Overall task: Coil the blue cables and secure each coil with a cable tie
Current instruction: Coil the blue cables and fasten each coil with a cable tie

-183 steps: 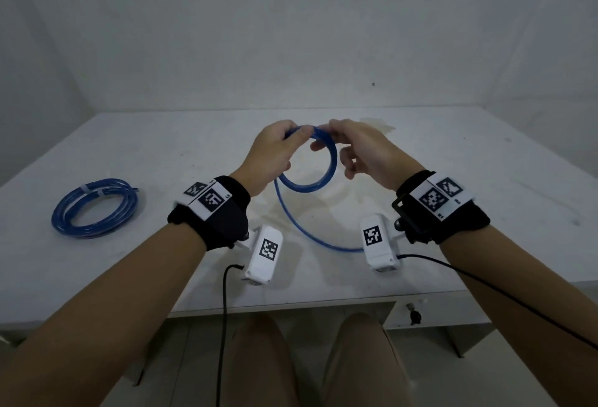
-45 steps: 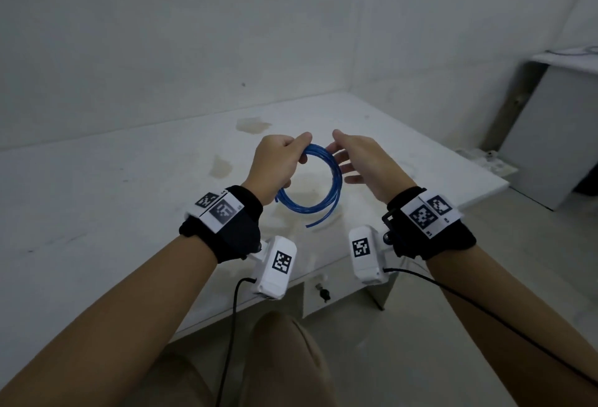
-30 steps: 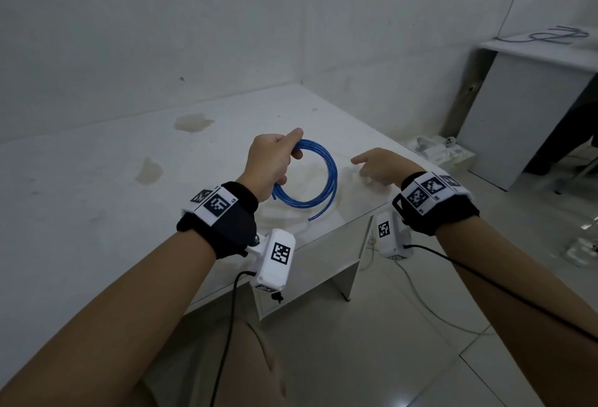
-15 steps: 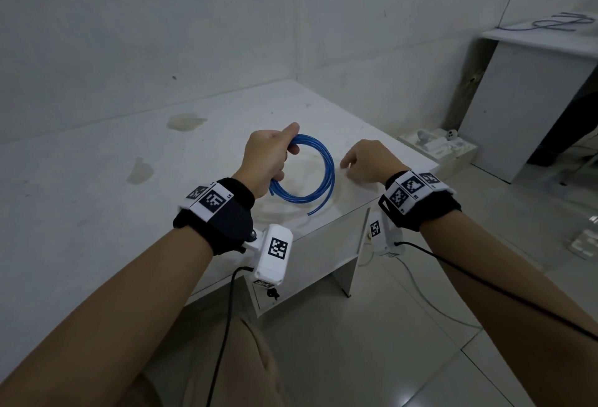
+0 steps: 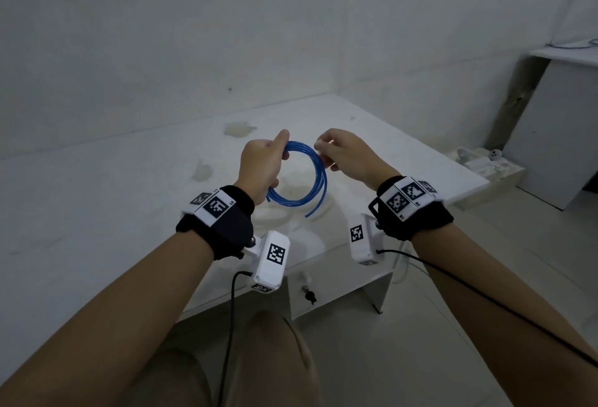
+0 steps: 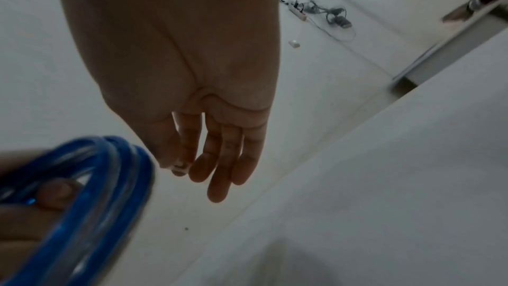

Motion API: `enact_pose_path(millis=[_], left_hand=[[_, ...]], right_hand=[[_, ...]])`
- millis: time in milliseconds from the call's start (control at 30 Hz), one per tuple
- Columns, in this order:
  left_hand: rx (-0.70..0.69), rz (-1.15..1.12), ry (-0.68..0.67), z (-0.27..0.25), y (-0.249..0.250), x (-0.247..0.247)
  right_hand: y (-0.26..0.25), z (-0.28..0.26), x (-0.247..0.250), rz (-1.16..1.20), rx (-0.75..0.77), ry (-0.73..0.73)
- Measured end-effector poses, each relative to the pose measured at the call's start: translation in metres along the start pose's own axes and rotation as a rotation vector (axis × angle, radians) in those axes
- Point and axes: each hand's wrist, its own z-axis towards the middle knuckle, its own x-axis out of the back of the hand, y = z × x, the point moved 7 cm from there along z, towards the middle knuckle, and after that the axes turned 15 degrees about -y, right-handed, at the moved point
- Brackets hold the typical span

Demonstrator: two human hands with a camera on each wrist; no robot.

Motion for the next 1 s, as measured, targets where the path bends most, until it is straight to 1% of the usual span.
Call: enact_pose_path(millis=[200,300,400,567,667,733,800,867,1000], left_hand=[[0.032,0.035,0.203,-0.015,-0.012,0.099],[0.057,-0.007,0.283,-0.019,-0.023,0.144],[0.083,-0.041,0.362,-0.023,-0.032,0.182],[0.105,-0.105,0.437,-0.027,-0.043,0.225],[0.117,-0.174,0.465,-0.029,-0.050,0.241],[0.121,-0.208,0.463,-0.029,-0.053,0.244],[0.107,-0.241,0.425,-0.029,-0.052,0.239],[0.086,-0.249,0.357,-0.031,-0.049,0.226],[0.075,-0.164,0.200,-0.038,-0.042,0.197]], right_hand=[[-0.074,0.029,-0.065,0.226,0.158,-0.106],[-0.109,0.038,-0.093,0.277,0.257,-0.129],[-0.137,0.043,-0.116,0.292,0.324,-0.177],[-0.162,0.045,-0.143,0.264,0.362,-0.273],[-0.163,0.044,-0.153,0.223,0.341,-0.320],[-0.158,0.044,-0.158,0.184,0.312,-0.328],[-0.154,0.045,-0.163,0.159,0.293,-0.325],[-0.149,0.047,-0.168,0.167,0.284,-0.317],[-0.145,0.050,-0.171,0.207,0.288,-0.283]])
